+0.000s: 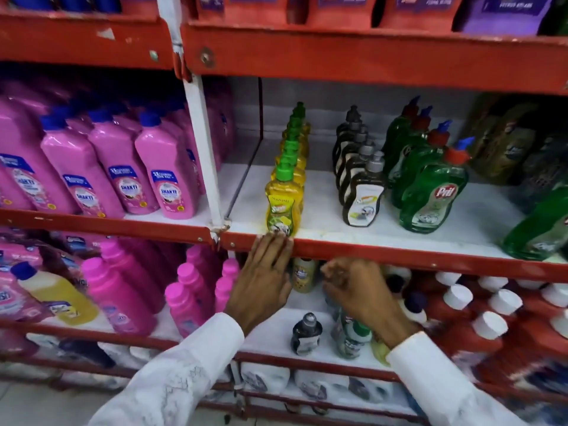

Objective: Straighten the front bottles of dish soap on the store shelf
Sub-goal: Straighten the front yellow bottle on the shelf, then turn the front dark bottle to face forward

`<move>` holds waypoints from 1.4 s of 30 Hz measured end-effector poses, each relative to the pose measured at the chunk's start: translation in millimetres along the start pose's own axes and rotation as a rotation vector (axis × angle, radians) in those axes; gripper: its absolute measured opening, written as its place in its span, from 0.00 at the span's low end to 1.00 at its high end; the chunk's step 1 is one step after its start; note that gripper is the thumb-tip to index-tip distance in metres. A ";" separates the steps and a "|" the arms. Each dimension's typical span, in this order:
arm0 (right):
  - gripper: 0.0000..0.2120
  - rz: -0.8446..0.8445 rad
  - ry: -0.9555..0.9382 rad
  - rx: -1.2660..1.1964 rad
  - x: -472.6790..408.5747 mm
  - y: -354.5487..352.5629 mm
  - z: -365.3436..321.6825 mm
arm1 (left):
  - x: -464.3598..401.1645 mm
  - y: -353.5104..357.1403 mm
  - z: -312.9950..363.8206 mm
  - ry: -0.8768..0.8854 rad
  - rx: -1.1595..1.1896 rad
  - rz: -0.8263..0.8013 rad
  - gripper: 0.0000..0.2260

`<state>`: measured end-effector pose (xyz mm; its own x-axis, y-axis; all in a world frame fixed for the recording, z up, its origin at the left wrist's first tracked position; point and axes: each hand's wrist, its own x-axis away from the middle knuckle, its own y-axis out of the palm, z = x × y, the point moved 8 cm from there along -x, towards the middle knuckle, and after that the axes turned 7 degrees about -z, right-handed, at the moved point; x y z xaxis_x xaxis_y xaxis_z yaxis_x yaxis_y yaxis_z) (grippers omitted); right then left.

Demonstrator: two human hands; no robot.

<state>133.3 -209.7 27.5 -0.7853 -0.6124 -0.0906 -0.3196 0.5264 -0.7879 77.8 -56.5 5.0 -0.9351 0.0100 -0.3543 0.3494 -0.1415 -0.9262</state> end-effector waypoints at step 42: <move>0.14 0.347 0.158 0.066 -69.3 -174.3 -26.3 | -1.4 -10.8 11.3 -0.198 0.064 0.029 0.33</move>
<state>229.5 -243.4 187.1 -0.9146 -0.3029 -0.2679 0.0107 0.6441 -0.7648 74.6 -66.2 16.9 -0.9205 -0.1887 -0.3422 0.3774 -0.2012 -0.9039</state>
